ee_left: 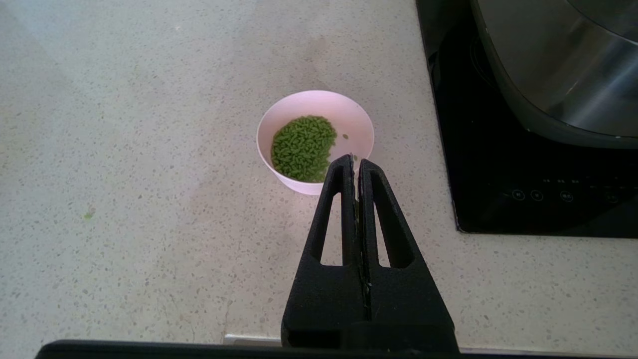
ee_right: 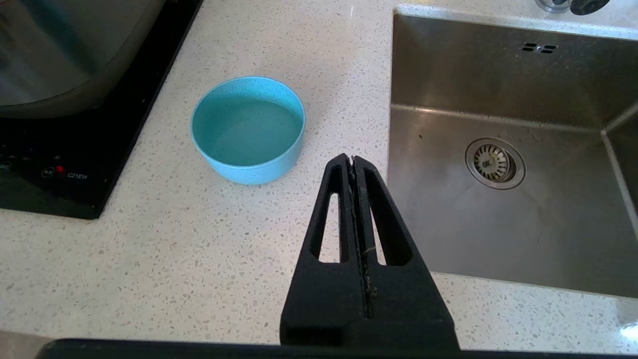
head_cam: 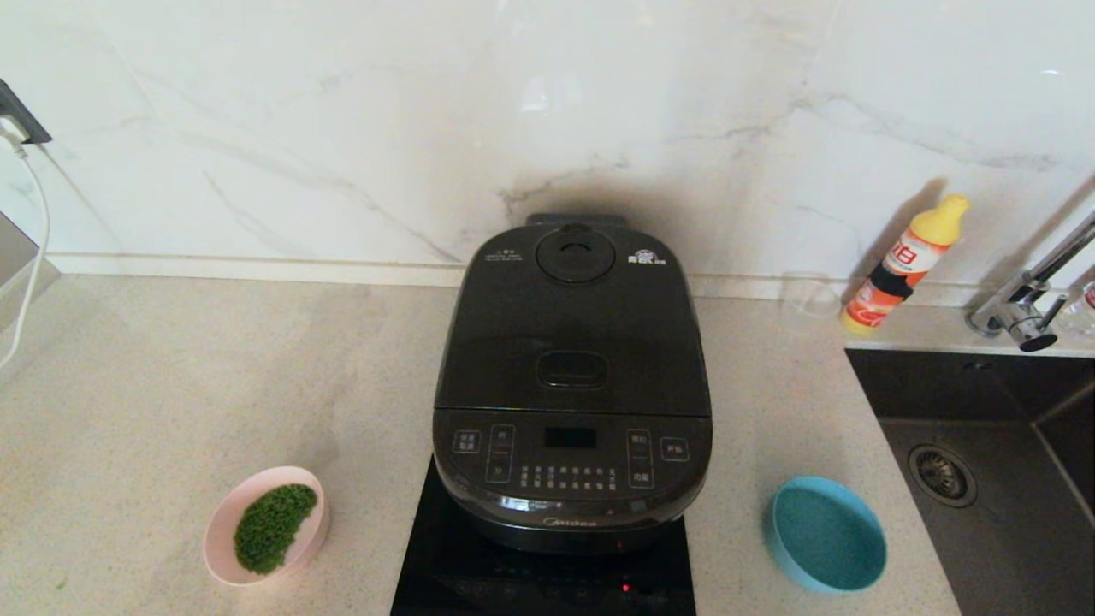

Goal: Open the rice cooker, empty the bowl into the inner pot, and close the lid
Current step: Open the rice cooker

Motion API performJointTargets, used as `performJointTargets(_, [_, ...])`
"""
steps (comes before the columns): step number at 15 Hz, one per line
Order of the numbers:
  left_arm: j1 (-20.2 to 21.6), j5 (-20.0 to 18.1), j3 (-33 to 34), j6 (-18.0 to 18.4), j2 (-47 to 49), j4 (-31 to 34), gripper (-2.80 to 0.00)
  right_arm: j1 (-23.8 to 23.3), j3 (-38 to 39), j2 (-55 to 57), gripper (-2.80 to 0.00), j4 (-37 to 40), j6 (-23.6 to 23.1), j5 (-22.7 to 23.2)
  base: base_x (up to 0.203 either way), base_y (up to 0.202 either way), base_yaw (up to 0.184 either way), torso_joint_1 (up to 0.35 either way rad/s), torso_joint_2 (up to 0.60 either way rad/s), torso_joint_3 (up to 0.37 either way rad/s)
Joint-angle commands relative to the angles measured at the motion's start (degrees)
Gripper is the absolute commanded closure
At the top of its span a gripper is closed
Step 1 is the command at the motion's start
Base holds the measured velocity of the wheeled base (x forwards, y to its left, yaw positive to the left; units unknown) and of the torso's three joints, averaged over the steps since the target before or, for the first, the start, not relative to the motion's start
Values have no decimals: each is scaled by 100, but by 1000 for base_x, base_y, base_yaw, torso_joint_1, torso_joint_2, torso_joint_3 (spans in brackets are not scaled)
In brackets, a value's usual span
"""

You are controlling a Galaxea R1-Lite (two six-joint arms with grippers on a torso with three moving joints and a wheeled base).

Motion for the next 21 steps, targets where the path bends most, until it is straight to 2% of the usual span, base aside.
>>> performJointTargets(1, [0, -3, 1, -1, 7, 2, 0, 0, -2, -11, 0, -8, -4, 0, 0, 0, 0, 0, 0, 0])
performJointTargets(12, [0, 6, 1, 34, 7, 10, 0, 0, -2, -11, 0, -8, -4, 0, 0, 0, 0, 0, 0, 0])
performJointTargets(14, [0, 145, -60, 33, 1, 94, 0, 0, -2, -11, 0, -8, -4, 0, 0, 0, 0, 0, 0, 0])
performJointTargets(17, [0, 9, -871, 35, 367, 233, 0, 0, -2, -11, 0, -8, -4, 0, 0, 0, 0, 0, 0, 0])
performJointTargets(21, [-4, -587, -2891, -189, 2538, 270, 0, 0, -2, -11, 0, -8, -4, 4, 0, 0, 0, 0, 0, 0])
